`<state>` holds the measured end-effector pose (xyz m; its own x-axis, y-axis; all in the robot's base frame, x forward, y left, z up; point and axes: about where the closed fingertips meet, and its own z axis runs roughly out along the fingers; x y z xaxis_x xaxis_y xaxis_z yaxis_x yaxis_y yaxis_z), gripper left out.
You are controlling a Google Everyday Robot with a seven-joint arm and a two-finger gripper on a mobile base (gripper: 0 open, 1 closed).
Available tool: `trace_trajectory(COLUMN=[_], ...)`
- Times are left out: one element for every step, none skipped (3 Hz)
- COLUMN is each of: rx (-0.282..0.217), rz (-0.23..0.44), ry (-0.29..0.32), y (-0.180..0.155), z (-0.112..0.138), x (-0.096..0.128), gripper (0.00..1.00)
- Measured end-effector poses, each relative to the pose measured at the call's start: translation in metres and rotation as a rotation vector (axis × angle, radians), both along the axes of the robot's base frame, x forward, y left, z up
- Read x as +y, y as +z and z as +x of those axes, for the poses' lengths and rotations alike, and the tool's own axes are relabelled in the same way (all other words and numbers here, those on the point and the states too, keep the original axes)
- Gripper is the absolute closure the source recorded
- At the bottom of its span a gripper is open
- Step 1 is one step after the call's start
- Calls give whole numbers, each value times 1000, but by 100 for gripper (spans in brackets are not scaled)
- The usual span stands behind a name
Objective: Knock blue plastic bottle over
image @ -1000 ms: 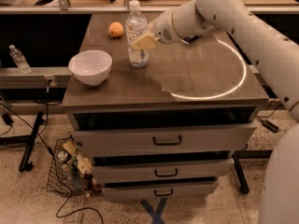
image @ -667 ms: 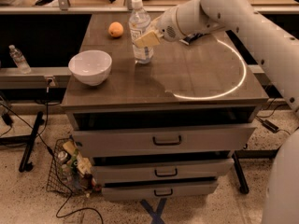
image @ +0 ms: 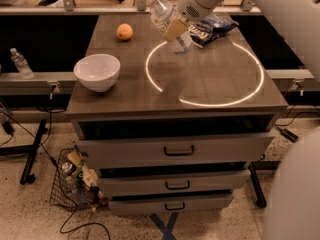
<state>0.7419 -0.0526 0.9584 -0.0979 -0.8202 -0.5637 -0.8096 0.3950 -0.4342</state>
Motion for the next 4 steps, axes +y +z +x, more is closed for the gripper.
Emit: trace_trajectory(rx=[51, 142, 229, 264], rz=[-237, -423, -513, -537], ry=[-27, -36, 9, 40], y=[-15, -42, -71, -84], z=[-4, -6, -8, -8], x=[-26, -41, -35, -27], gripper=[100, 100, 78, 55])
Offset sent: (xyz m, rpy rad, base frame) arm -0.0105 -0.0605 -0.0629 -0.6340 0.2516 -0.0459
